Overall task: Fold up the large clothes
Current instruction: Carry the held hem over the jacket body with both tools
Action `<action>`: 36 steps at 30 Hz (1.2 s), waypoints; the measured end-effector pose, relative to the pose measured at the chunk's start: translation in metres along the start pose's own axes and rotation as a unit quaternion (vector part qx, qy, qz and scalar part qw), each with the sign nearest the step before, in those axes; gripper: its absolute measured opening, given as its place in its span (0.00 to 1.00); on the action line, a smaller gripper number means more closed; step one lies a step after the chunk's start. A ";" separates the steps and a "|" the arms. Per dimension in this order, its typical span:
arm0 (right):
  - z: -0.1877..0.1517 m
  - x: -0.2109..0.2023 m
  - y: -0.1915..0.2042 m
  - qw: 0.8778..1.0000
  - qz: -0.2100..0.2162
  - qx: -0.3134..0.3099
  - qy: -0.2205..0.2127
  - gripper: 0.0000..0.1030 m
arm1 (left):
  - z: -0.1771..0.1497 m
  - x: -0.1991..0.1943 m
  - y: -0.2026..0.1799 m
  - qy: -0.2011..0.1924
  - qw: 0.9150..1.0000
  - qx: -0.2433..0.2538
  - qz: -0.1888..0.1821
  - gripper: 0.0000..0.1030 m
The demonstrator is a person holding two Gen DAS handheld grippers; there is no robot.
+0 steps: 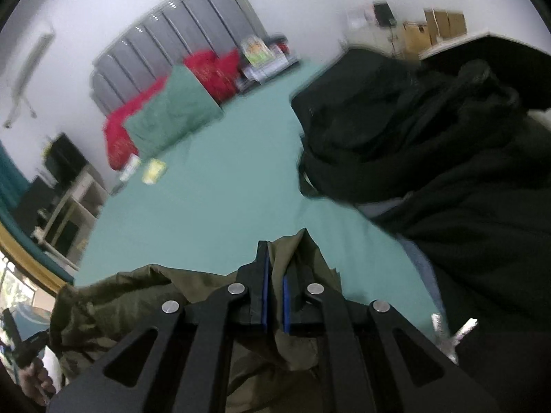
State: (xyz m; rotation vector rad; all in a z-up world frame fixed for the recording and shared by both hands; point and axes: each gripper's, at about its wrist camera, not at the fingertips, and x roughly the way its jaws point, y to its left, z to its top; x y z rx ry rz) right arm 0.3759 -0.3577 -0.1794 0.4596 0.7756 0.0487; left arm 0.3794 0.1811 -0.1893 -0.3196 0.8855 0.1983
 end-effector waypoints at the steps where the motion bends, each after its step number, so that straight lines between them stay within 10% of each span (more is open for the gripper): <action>1: 0.000 0.013 -0.004 1.000 -0.004 0.010 0.016 0.09 | 0.003 0.003 0.000 -0.003 1.000 -0.003 -0.005 0.48; 7: 0.000 0.006 -0.009 0.999 -0.027 0.018 -0.002 0.69 | -0.003 -0.027 -0.013 -0.039 0.999 0.007 -0.020 0.59; 12: -0.024 -0.020 0.016 0.998 0.057 -0.021 0.032 0.70 | -0.045 -0.018 -0.063 0.049 0.987 0.107 -0.111 0.60; 17: -0.076 -0.002 0.066 0.970 0.032 -0.214 0.115 0.70 | -0.075 0.009 -0.109 0.087 0.972 0.203 -0.085 0.60; 23: -0.089 0.045 0.053 0.964 0.039 -0.193 0.177 0.70 | -0.072 0.048 -0.133 0.113 0.962 0.240 -0.066 0.60; 25: -0.089 0.053 0.049 0.966 0.055 -0.181 0.174 0.69 | -0.072 0.062 -0.136 0.124 0.960 0.241 -0.076 0.49; 27: -0.086 0.053 0.049 0.969 0.068 -0.172 0.163 0.39 | -0.075 0.072 -0.139 0.139 0.957 0.240 -0.084 0.00; 29: -0.084 0.053 0.048 0.969 0.075 -0.176 0.155 0.07 | -0.078 0.074 -0.142 0.124 0.960 0.240 -0.077 0.00; 36: -0.034 0.049 0.063 0.981 0.079 -0.157 0.084 0.07 | -0.033 0.056 -0.124 0.035 0.985 0.163 -0.040 0.00</action>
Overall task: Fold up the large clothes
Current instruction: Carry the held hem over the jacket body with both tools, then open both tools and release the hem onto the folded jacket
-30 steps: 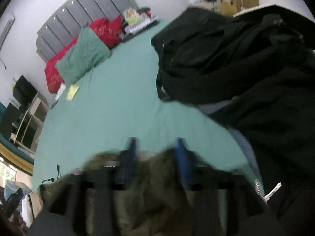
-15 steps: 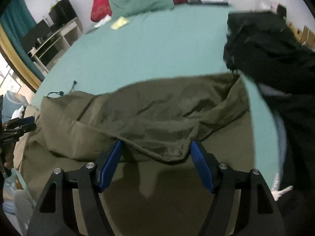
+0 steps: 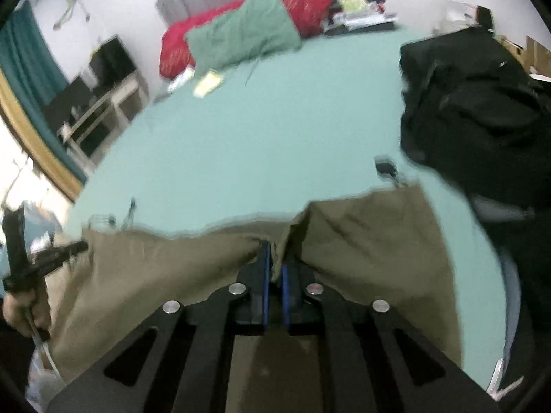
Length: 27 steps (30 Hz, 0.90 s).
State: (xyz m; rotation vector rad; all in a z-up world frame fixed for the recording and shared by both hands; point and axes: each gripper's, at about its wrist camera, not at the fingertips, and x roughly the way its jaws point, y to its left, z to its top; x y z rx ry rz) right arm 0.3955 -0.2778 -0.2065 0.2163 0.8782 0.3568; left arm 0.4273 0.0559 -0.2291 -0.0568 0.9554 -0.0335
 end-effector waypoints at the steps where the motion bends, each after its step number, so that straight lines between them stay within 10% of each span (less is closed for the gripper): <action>1: 0.008 0.004 -0.003 1.000 0.000 0.008 0.000 0.08 | 0.006 0.002 0.006 0.000 1.000 -0.008 0.010 0.00; 6: 0.022 0.029 -0.016 0.999 -0.033 0.036 0.005 0.90 | 0.011 -0.004 0.039 0.028 0.998 -0.041 0.030 0.10; 10: 0.011 -0.021 -0.019 0.995 -0.056 0.062 -0.046 0.90 | -0.022 -0.047 0.066 0.012 0.998 -0.043 0.039 0.52; 18: -0.129 -0.111 -0.049 0.987 -0.094 0.130 -0.009 0.90 | -0.149 -0.087 0.126 0.013 0.989 -0.145 0.020 0.65; 23: -0.184 -0.113 -0.081 0.967 -0.009 0.251 0.027 0.90 | -0.193 -0.076 0.121 0.044 0.983 -0.178 -0.015 0.65; 25: -0.192 -0.097 -0.075 0.962 0.053 0.265 0.047 0.78 | -0.202 -0.069 0.120 0.048 0.981 -0.188 -0.025 0.55; 26: -0.193 -0.094 -0.066 0.965 0.048 0.253 0.045 0.56 | -0.206 -0.065 0.120 0.056 0.979 -0.191 -0.041 0.17; 27: -0.193 -0.093 -0.061 0.967 0.048 0.248 0.042 0.34 | -0.206 -0.061 0.119 0.065 0.978 -0.193 -0.047 0.01</action>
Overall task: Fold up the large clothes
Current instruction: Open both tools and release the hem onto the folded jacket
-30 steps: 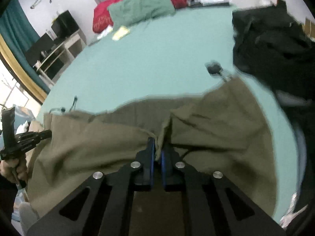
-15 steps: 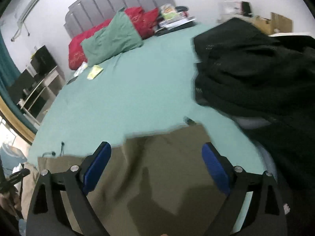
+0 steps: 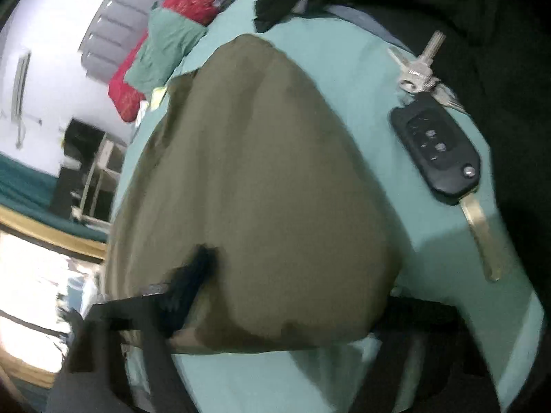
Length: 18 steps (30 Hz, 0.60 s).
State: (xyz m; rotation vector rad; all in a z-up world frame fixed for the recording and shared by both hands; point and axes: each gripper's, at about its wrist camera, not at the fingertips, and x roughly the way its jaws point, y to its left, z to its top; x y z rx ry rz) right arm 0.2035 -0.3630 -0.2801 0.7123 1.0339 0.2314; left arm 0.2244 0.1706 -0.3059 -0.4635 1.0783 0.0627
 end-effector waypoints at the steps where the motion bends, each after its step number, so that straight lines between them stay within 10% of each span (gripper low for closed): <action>1: 0.000 0.000 0.002 1.000 0.010 0.006 -0.003 0.29 | -0.003 -0.002 -0.002 -0.005 1.000 0.000 0.009 0.01; 8: -0.007 -0.051 0.047 0.997 -0.013 -0.051 -0.051 0.14 | -0.013 -0.079 -0.003 -0.087 0.995 -0.012 0.050 0.00; 18: -0.040 -0.065 0.019 0.996 -0.070 -0.060 -0.004 0.16 | -0.054 -0.090 -0.004 -0.021 0.996 0.003 0.088 0.02</action>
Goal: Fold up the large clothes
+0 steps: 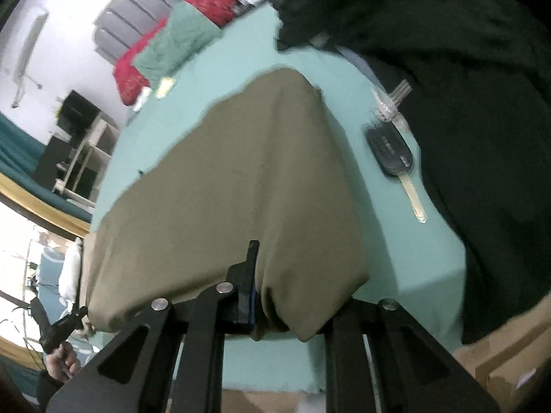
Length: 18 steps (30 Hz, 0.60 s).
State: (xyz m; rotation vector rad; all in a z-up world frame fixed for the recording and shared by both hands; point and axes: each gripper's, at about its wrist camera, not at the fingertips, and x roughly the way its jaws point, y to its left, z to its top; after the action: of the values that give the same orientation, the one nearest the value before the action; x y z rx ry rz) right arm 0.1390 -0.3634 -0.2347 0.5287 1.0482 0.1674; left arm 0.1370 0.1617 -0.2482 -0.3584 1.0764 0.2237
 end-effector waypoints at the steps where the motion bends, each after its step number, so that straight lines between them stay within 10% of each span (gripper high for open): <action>1: -0.003 0.005 -0.004 1.000 -0.011 -0.002 0.011 0.17 | -0.004 0.005 0.000 0.008 1.000 0.006 0.007 0.02; 4: -0.003 0.005 -0.007 0.999 -0.052 0.000 0.010 0.33 | 0.006 0.005 -0.004 -0.011 1.000 0.001 0.015 0.17; 6: 0.003 -0.008 0.005 0.994 -0.108 -0.030 -0.020 0.36 | 0.018 -0.009 -0.011 -0.049 0.999 -0.003 0.010 0.52; 11: 0.023 -0.026 0.049 0.975 -0.167 -0.102 -0.104 0.42 | 0.042 -0.030 -0.056 -0.109 0.993 0.039 -0.036 0.52; 18: 0.026 0.002 0.098 0.971 -0.107 -0.172 -0.130 0.47 | 0.027 0.025 -0.132 -0.027 0.987 0.104 -0.115 0.52</action>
State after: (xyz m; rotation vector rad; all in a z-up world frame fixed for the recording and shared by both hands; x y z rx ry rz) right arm 0.1735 -0.2867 -0.1782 0.1166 0.7913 0.0819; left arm 0.2165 0.0504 -0.2359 -0.2846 0.9852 -0.0848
